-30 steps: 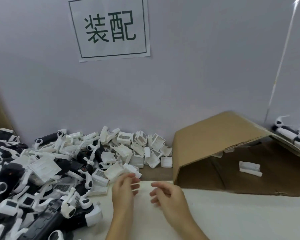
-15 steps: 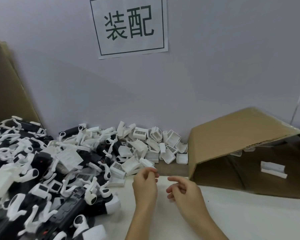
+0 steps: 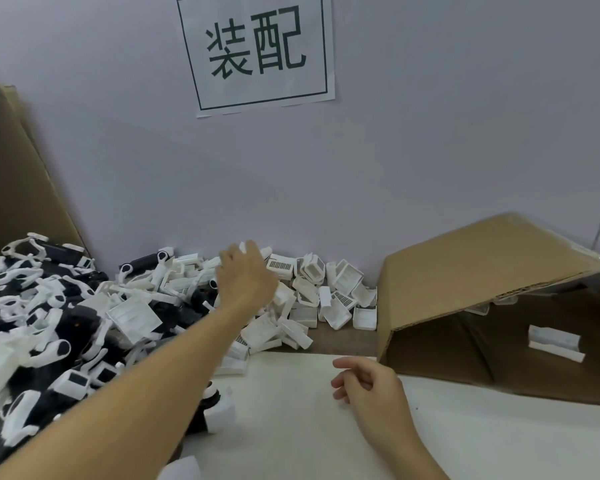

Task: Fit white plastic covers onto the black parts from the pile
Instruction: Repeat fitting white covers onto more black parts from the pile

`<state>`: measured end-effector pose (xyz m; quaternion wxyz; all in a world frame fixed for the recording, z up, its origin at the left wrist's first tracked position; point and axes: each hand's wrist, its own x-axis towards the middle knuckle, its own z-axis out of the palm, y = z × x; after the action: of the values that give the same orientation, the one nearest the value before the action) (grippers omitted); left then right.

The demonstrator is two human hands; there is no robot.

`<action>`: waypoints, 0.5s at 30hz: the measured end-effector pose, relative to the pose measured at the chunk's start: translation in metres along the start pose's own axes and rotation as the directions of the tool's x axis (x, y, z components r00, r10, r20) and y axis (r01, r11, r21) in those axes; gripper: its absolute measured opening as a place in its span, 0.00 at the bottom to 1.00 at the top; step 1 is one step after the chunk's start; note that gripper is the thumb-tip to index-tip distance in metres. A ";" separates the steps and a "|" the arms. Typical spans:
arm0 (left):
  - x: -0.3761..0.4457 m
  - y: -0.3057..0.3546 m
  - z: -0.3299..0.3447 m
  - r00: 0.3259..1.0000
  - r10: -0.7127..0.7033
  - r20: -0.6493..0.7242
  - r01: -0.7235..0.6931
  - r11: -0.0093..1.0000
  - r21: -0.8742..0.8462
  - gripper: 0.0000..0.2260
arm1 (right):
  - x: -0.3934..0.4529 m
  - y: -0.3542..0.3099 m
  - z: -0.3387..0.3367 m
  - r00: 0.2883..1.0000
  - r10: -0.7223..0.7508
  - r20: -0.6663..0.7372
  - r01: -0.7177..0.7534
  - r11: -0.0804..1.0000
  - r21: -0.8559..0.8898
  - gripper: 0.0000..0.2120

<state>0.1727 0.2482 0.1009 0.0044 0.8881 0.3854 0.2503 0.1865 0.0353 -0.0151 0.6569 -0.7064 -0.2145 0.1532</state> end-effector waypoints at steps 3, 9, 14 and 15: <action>0.013 -0.034 0.004 0.989 -0.091 0.113 0.075 0.987 0.141 0.21 | 0.001 0.001 0.001 1.000 0.001 0.000 -0.001 1.000 0.009 0.15; 0.021 -0.052 0.011 0.989 -0.007 0.148 -0.014 0.990 0.140 0.09 | 0.001 0.001 0.001 1.000 -0.001 0.014 0.001 1.000 -0.013 0.15; 0.021 -0.044 0.002 0.996 0.072 0.046 -0.078 0.986 0.148 0.11 | 0.001 -0.001 0.000 1.000 0.007 0.014 -0.007 1.000 -0.015 0.15; 0.022 -0.042 -0.001 0.994 0.103 0.025 -0.106 0.978 0.180 0.12 | 0.001 -0.001 0.000 1.000 0.011 0.015 -0.011 1.000 -0.011 0.15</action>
<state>0.1561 0.2921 0.1032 -0.0865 0.9058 0.3595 0.2069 0.1867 0.0359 -0.0144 0.6505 -0.7099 -0.2166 0.1609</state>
